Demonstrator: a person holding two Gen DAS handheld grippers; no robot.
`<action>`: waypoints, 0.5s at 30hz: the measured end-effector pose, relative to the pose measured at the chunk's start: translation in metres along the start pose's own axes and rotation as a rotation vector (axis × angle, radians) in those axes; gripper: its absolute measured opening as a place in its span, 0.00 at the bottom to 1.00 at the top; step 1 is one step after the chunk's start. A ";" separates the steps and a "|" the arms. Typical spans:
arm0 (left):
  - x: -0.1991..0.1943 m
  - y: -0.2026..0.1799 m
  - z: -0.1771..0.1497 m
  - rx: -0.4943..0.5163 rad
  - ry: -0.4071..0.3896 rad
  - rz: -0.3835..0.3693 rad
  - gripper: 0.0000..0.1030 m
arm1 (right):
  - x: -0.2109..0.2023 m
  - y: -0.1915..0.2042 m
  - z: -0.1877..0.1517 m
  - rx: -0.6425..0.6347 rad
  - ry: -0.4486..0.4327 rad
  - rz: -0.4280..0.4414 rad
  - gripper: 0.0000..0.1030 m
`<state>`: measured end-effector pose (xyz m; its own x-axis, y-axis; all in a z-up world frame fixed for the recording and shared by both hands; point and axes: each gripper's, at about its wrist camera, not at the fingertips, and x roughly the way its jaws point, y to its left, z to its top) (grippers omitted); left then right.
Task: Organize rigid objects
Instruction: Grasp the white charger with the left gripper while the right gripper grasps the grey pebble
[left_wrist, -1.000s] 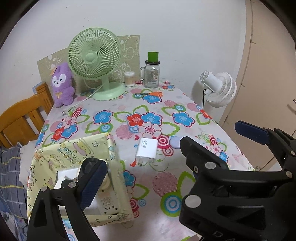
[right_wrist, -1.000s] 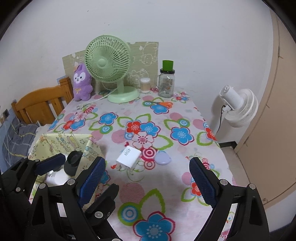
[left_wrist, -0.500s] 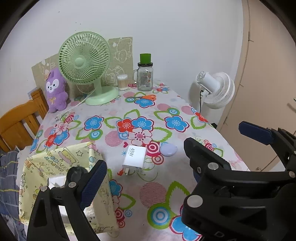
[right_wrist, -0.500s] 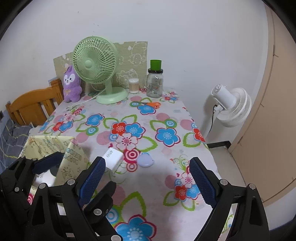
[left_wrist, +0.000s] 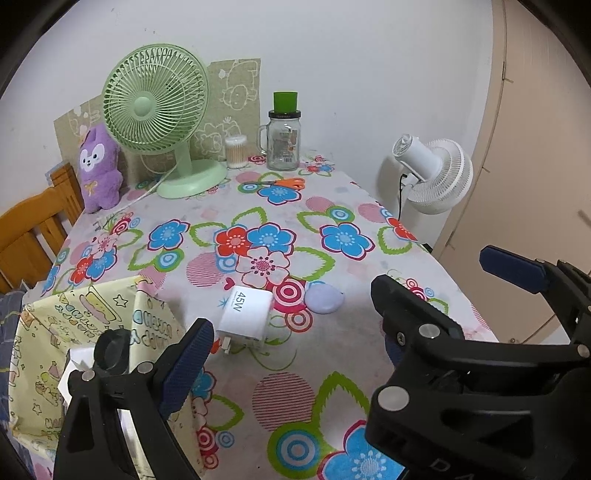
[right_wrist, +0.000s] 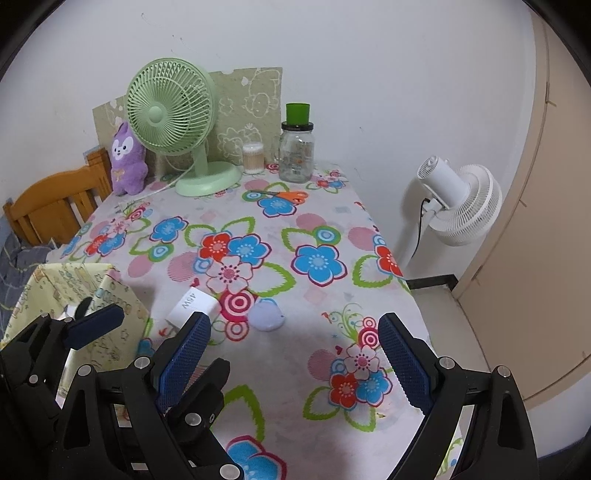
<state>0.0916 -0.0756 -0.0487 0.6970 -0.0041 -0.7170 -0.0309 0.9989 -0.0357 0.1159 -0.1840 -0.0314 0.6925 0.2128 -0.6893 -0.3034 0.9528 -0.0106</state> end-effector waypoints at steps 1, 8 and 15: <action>0.002 -0.002 -0.001 0.006 0.000 0.003 0.90 | 0.001 -0.001 -0.001 -0.001 -0.003 -0.001 0.91; 0.022 -0.013 -0.008 0.016 0.019 0.012 0.90 | 0.023 -0.016 -0.013 0.020 0.034 0.009 0.91; 0.046 -0.011 -0.018 -0.008 0.030 0.031 0.87 | 0.051 -0.022 -0.025 0.029 0.060 -0.004 0.91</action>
<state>0.1110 -0.0879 -0.0942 0.6737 0.0258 -0.7385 -0.0579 0.9982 -0.0179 0.1414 -0.1994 -0.0844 0.6533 0.1963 -0.7312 -0.2810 0.9597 0.0067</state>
